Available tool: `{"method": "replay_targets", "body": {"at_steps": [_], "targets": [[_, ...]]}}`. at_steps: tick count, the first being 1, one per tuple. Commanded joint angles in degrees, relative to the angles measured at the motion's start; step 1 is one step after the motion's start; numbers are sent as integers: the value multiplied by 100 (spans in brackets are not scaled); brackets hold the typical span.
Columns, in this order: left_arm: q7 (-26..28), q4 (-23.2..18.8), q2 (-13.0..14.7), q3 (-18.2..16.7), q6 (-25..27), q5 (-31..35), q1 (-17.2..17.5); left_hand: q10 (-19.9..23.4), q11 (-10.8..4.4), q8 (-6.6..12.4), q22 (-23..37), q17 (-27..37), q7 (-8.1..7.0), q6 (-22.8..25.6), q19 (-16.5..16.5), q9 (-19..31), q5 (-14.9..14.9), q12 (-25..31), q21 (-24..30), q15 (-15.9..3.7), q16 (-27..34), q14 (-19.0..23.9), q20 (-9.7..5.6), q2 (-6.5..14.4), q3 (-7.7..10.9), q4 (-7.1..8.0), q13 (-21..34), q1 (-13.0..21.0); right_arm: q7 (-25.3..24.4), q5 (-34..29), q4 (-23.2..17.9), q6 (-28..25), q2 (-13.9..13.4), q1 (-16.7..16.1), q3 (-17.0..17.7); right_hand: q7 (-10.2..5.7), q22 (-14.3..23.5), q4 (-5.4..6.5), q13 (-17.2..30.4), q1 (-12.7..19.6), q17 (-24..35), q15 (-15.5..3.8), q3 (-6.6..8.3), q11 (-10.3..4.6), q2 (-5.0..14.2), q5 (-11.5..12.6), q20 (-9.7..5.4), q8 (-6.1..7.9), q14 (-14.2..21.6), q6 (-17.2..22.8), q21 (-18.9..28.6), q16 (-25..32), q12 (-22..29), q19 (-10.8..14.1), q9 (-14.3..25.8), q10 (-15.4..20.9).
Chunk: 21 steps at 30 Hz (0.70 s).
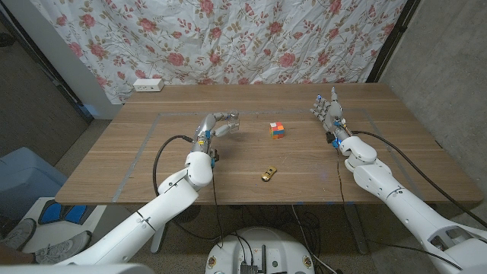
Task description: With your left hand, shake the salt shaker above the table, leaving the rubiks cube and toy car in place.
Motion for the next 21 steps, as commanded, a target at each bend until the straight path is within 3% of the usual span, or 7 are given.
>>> {"method": "replay_targets", "body": {"at_steps": [1, 21], "targets": [[37, 124, 23, 104, 16, -93, -5, -17, 11, 47, 32, -8, 52, 330, 17, 82, 35, -16, 5, -593, -7, 3, 56, 99, 69, 40, 12, -81, -12, -9, -4, 0, 5, -2, 1, 48, 30, 32, 22, -2, 29, -195, -9, -3, 584, 43, -10, 19, -33, -4, 36, 24, 40, 38, 20, -33], [23, 322, 7, 229, -32, -231, -20, -33, 13, 38, 32, -8, 73, 310, 19, 77, 33, -16, 9, -592, -10, -15, 66, 96, 85, 27, 11, -103, -10, -8, -3, 1, 5, -2, 1, 51, 30, 32, 22, -2, 29, -207, -8, -6, 585, 43, -8, 21, -34, 0, 35, 23, 41, 36, 20, -30]]}}
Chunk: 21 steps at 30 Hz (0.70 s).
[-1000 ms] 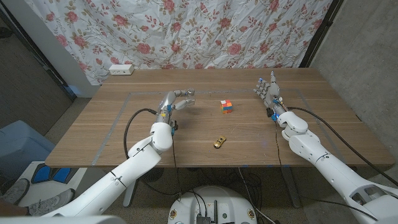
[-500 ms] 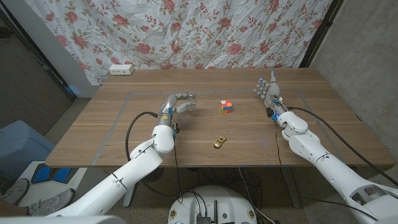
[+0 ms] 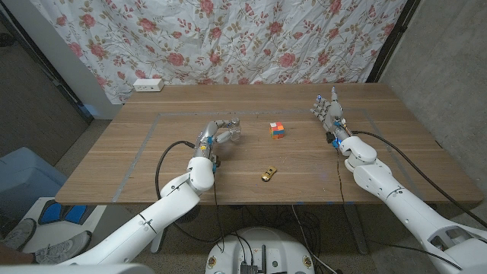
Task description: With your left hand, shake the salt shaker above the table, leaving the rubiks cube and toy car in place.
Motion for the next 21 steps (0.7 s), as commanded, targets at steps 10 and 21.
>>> {"method": "replay_targets", "body": {"at_steps": [10, 21], "targets": [[-20, 103, 54, 34, -29, -191, 54, -72, -4, 15, 32, -6, 48, 249, -20, 74, 34, -34, 8, -582, -11, -22, 39, 69, 77, 30, 11, -62, -12, -8, -1, 1, 4, -1, 1, 47, 30, 32, 22, -2, 29, -195, -8, -4, 586, 44, -11, 20, -40, 0, 35, 21, 42, 36, 20, -29], [-134, 106, 128, 24, 5, -310, 46, -264, 3, -40, 32, 1, 60, 25, -83, 70, 33, -66, -6, -521, -20, -93, 71, 5, 50, 23, 10, -139, -12, -8, -1, 1, 4, 0, 0, 47, 30, 31, 22, -2, 29, -200, -8, -8, 584, 43, -7, 20, -34, -1, 36, 23, 40, 37, 20, -33]]}}
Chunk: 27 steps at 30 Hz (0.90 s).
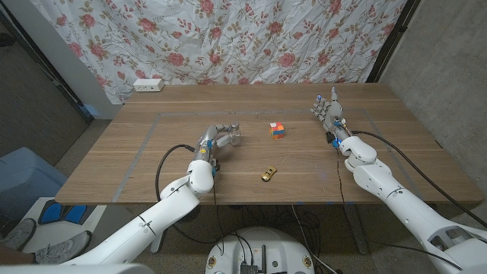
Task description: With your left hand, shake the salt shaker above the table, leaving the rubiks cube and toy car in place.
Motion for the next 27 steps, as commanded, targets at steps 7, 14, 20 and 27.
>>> {"method": "replay_targets", "body": {"at_steps": [7, 14, 20, 27], "targets": [[-185, 3, 145, -25, 40, -207, 15, -229, 21, -36, 32, 5, 23, -156, -74, 65, 39, -36, -10, -499, -30, -142, 42, -34, 35, 12, 9, -57, -6, -2, 0, 1, 2, 0, 0, 48, 30, 32, 22, -2, 29, -201, -8, -11, 584, 43, -5, 20, -32, -2, 36, 24, 42, 38, 20, -29], [-283, -13, 217, -40, 48, -299, 21, -428, 35, -45, 30, 9, 10, -417, -123, 83, 44, -37, -13, -357, -27, -249, 59, -112, 9, -1, 6, -83, -6, -2, 0, 0, 2, 0, 0, 51, 30, 32, 22, -3, 29, -205, -8, -6, 584, 43, -9, 21, -31, 0, 36, 24, 41, 37, 20, -31], [-353, -18, 277, -43, 17, -354, 19, -647, 93, -55, 28, 13, 7, -661, -190, 88, 51, -46, -23, -331, -25, -341, 79, -193, -13, -13, 1, -84, -6, -2, -1, 0, 2, -1, 0, 50, 30, 32, 22, -3, 29, -199, -8, -9, 585, 43, -11, 20, -28, -1, 36, 25, 39, 37, 20, -36], [-415, -2, 332, -58, -33, -418, 17, -763, 135, -60, 28, 17, -11, -867, -232, 88, 55, -33, -23, -282, -19, -397, 101, -261, -37, -14, -2, -90, -7, -2, -1, -1, 2, -1, 0, 45, 30, 32, 22, -3, 29, -207, -8, -5, 585, 43, -10, 19, -36, -2, 36, 22, 42, 38, 20, -28]]}}
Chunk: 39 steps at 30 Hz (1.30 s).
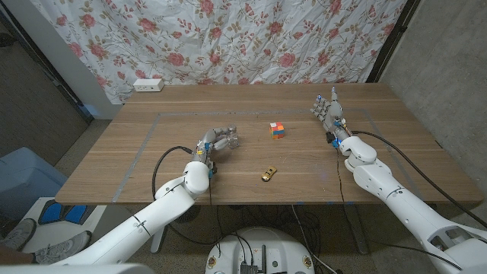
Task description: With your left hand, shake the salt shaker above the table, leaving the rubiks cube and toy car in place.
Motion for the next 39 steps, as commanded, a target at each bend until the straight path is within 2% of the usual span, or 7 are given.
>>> {"method": "replay_targets", "body": {"at_steps": [1, 7, 14, 17, 22, 33, 39], "targets": [[-140, 2, 108, -26, -68, -132, 4, -68, 0, -23, 27, 17, 12, -121, -24, 2, 26, 13, -21, -314, 11, -36, -3, -74, -37, -10, -2, 15, 0, 0, -1, -1, 0, -1, 0, 44, 30, 32, 22, -3, 29, -204, -8, -6, 585, 43, -10, 20, -30, -2, 36, 25, 41, 38, 21, -31], [-264, 37, 187, -37, -195, -198, -19, -431, 62, -52, 26, 21, 97, -563, -63, -13, 37, -8, -18, -242, 2, -176, 23, -178, -67, -13, -14, 40, 0, 0, 0, -1, 0, -1, 0, 49, 30, 32, 22, -2, 29, -204, -8, -5, 586, 43, -7, 21, -31, 1, 35, 24, 39, 36, 20, -36], [-425, 138, 269, -90, -458, -315, -55, -1008, 230, -19, 23, 25, 183, -1093, -258, -42, 38, -11, -39, -150, -16, -537, 54, -337, -163, 33, -29, -31, 0, 1, 0, -1, 0, -1, 0, 47, 30, 32, 22, -2, 29, -194, -8, -7, 585, 43, -7, 20, -31, -1, 36, 24, 42, 38, 21, -28], [-489, 180, 313, -120, -562, -358, -66, -1210, 227, -10, 19, 24, 207, -1233, -500, -51, 40, -3, -79, -75, -33, -753, 95, -371, -194, 46, -36, -75, -1, 0, -1, -1, 0, -1, 0, 45, 30, 32, 22, -2, 29, -198, -8, -7, 585, 43, -9, 20, -31, -2, 36, 24, 41, 37, 21, -31], [-650, 233, 453, -131, -752, -354, -92, -1583, 260, -15, 14, 20, 237, -1523, -737, -64, 26, -10, -73, -5, -49, -1216, 45, -407, -262, 91, -48, -228, 0, 0, 0, 0, 0, 0, 0, 48, 30, 32, 22, -2, 29, -198, -8, -6, 585, 43, -7, 21, -37, 2, 35, 22, 41, 36, 21, -32], [-959, 419, 607, -263, -1271, -531, -124, -2087, 501, -24, 12, 22, 395, -1982, -1342, -78, -17, -12, -107, 22, -49, -1903, -70, -550, -398, 131, -65, -560, 24, 8, 3, -1, -6, 1, -1, 49, 30, 32, 22, -2, 29, -197, -8, -3, 584, 42, -10, 21, -41, 2, 36, 20, 40, 37, 21, -34], [-1173, 518, 674, -292, -1568, -616, -154, -2468, 630, -54, 13, 24, 521, -2376, -1600, -82, -23, -31, -86, 100, -34, -2193, -34, -590, -439, 135, -70, -708, 24, 8, 2, -1, -6, 1, -1, 45, 30, 32, 22, -2, 29, -200, -8, -5, 584, 42, -11, 20, -28, 0, 36, 26, 41, 38, 21, -31]]}}
